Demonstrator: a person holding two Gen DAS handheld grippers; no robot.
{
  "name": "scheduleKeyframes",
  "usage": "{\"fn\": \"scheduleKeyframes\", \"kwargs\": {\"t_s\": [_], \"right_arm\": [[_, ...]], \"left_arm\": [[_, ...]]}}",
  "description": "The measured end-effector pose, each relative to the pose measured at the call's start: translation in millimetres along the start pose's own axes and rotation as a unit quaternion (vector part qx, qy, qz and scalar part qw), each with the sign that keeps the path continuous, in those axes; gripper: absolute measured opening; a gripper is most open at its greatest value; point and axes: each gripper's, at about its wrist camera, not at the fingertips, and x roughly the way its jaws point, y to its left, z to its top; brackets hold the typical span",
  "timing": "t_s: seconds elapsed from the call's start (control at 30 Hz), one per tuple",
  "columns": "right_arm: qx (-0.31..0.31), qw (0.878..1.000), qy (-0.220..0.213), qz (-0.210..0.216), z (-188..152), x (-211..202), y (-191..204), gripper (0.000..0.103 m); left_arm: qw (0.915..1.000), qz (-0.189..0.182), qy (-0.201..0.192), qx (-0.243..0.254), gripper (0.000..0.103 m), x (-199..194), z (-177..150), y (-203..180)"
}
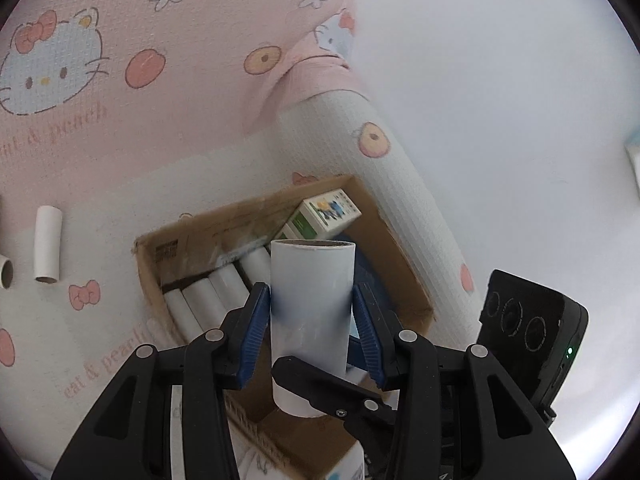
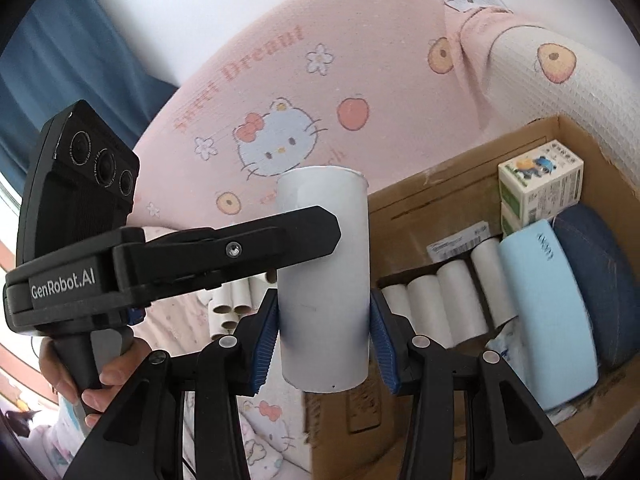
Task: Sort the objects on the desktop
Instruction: 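Lift the held tube with the right gripper and carry it to the box, then lower the tube into the cardboard box and open the right gripper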
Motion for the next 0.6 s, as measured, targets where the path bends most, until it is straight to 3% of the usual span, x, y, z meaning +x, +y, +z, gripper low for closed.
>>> {"fn": "scheduleKeyframes", "kwargs": {"t_s": [0.1, 0.37, 0.6], "right_arm": [[-0.005, 1.000, 0.016, -0.019, 13.3, 12.8, -10.0, 0.041], [-0.015, 0.997, 0.072, -0.002, 31.1, 45.2, -31.4, 0.041], [-0.008, 0.993, 0.114, -0.011, 35.8, 72.7, -41.6, 0.041]], "left_arm": [[0.9996, 0.024, 0.013, -0.003, 0.047, 17.3, 13.3, 0.0], [0.9959, 0.055, 0.066, -0.029, 0.047, 49.9, 26.6, 17.6], [0.9920, 0.105, 0.068, -0.015, 0.047, 55.1, 26.4, 27.3]]}}
